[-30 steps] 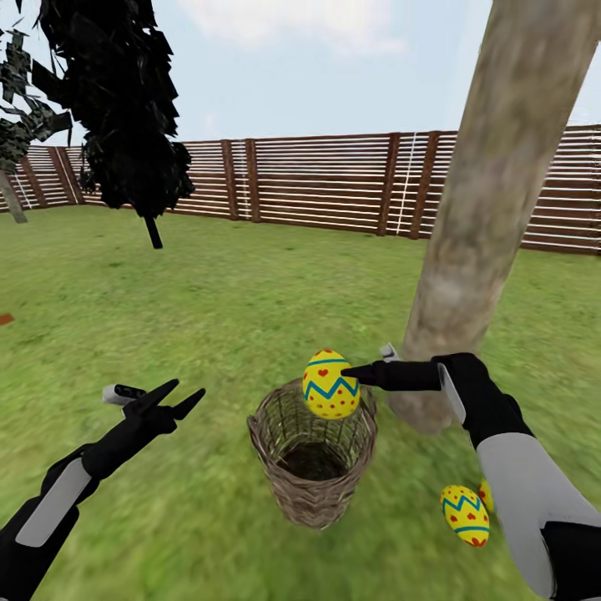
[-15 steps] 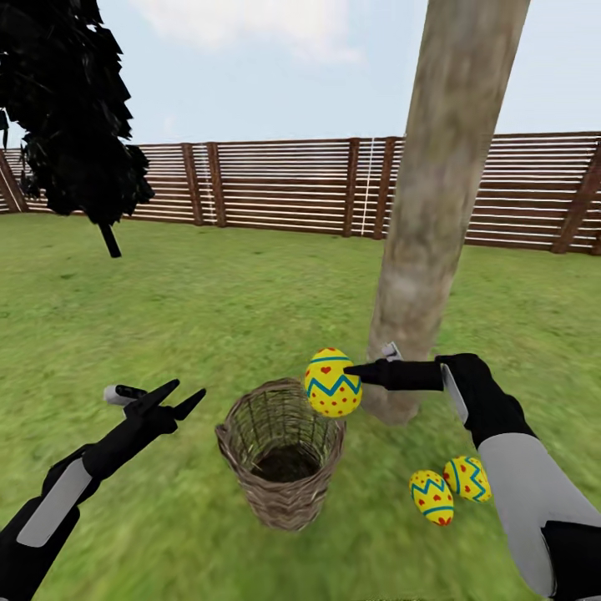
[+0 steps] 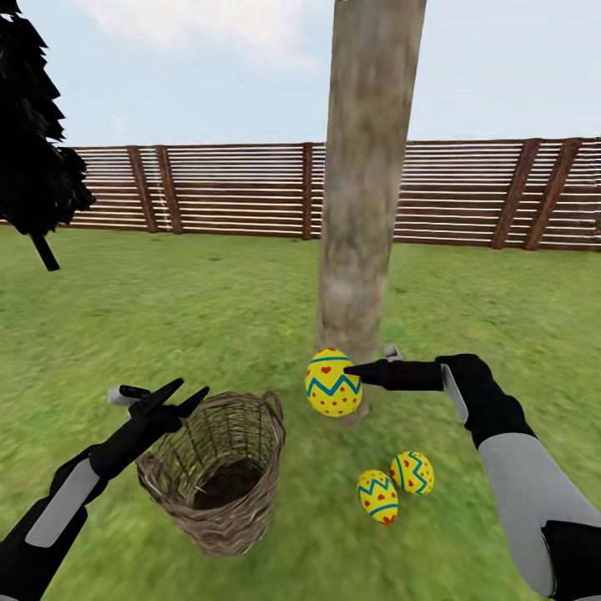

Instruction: Take the three Easter eggs out of the wicker basket on the lawn in the garden, then place them on the lawn next to a single tree (choose any tree) so that all three eggs are next to the same tree and none are left in the basket.

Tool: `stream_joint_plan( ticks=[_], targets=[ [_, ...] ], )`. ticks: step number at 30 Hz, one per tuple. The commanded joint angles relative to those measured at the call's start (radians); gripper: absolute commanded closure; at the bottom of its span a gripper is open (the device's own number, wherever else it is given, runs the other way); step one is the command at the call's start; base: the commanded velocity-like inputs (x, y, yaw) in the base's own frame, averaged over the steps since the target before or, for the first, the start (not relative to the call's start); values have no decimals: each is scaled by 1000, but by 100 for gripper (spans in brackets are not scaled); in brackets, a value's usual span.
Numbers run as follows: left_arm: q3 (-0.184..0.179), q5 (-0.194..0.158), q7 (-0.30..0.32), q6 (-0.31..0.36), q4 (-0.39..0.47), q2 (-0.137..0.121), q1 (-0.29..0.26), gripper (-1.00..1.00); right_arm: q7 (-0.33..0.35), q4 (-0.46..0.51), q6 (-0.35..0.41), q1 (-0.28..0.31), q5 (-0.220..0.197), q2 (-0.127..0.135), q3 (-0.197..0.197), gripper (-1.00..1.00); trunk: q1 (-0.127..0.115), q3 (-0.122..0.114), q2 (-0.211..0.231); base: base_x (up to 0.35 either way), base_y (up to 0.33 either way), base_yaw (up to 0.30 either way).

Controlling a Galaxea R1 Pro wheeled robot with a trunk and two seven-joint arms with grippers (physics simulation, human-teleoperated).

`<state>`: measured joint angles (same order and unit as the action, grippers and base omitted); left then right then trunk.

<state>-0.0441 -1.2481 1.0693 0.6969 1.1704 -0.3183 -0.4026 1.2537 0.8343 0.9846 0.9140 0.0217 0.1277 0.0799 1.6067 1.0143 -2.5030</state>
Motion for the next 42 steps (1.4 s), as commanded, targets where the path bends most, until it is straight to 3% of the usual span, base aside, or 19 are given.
stream_joint_plan(
  ticks=[1,5,22,24,25,26,36,37,39,42],
  targets=[
    [-3,-8,-1,7,0,4,-1,-100,4,0,8,0,2,0,2,100,0,0,0,12,-292,-264],
    [-3,-8,-2,7,-1,19,-1,-100,3,0,8,0,3,0,2,100,0,-3,0,2,-294,-263],
    [-3,-5,-3,6,0,21,-1,-100,-3,-6,7,0,3,0,3,100,0,-5,0,-83,-302,-28],
    [-3,32,-3,6,0,23,-1,-100,-3,-6,7,0,3,0,3,100,0,-5,0,-8,-325,0],
    [-3,67,-3,6,0,33,-1,-100,-3,-6,7,0,3,0,3,100,0,-5,0,-2,-331,0],
    [-2,80,-3,6,1,46,-1,-100,-3,-6,7,0,3,0,3,100,0,-5,0,-1,-334,0],
    [-2,90,-3,6,2,54,-1,-100,-6,-6,6,0,3,1,3,100,0,-5,0,0,-335,77],
    [-2,90,-3,6,2,54,-1,-100,-9,-6,6,0,6,2,32,100,0,-5,0,27,-335,289],
    [-2,90,-3,6,2,54,-1,-100,-69,-6,3,0,10,4,63,100,0,-5,0,84,-331,291],
    [-2,90,-3,6,1,54,-1,-100,-237,-6,-31,0,10,0,79,100,0,-5,0,102,-328,292]
  ],
)
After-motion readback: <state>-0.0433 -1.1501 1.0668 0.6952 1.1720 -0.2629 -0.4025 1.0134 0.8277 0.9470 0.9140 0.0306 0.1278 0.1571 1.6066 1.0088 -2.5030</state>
